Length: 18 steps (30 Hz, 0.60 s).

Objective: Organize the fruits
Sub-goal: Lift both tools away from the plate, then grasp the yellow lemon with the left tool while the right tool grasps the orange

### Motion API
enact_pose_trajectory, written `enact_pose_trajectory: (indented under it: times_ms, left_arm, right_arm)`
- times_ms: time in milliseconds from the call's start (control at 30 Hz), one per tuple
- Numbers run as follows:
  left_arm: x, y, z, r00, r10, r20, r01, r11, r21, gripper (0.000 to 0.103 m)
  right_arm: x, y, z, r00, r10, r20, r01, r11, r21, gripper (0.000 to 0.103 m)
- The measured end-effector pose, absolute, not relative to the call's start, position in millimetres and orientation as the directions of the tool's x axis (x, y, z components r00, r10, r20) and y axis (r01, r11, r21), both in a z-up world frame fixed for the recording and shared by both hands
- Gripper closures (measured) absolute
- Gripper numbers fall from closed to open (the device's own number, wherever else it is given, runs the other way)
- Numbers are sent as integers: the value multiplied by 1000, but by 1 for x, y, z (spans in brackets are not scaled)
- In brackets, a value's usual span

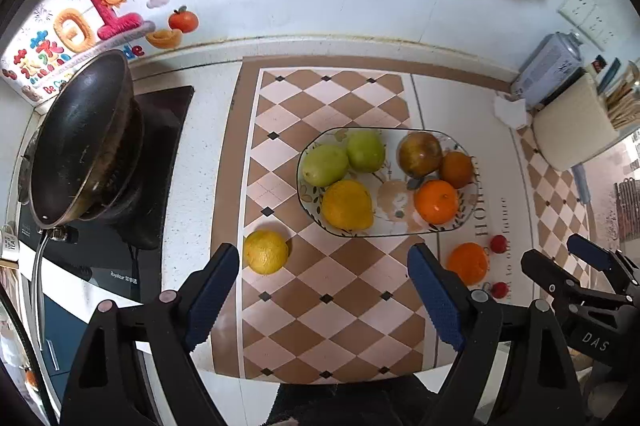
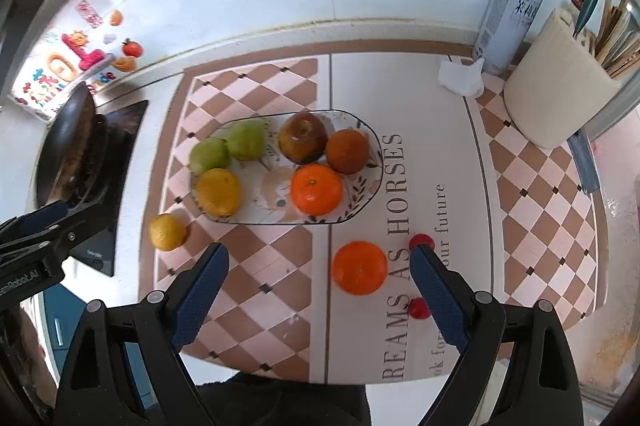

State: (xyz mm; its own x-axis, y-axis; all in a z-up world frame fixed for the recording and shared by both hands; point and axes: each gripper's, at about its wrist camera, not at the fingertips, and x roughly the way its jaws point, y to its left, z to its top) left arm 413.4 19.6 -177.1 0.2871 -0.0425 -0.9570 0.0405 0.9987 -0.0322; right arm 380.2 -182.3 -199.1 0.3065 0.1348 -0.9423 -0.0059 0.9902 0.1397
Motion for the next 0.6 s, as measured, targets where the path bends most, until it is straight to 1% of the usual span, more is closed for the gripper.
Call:
enact_pose_trajectory:
  times_ms: [300, 600]
  left_arm:
    - [381, 20, -147, 324, -64, -944, 57, 997, -48, 17]
    - [365, 17, -135, 343, -93, -935, 45, 996, -83, 17]
  right_arm:
    - [348, -181, -155, 365, 135, -921, -13, 990, 140, 9]
    - [333, -186, -139, 388, 166, -907, -18, 985, 172, 9]
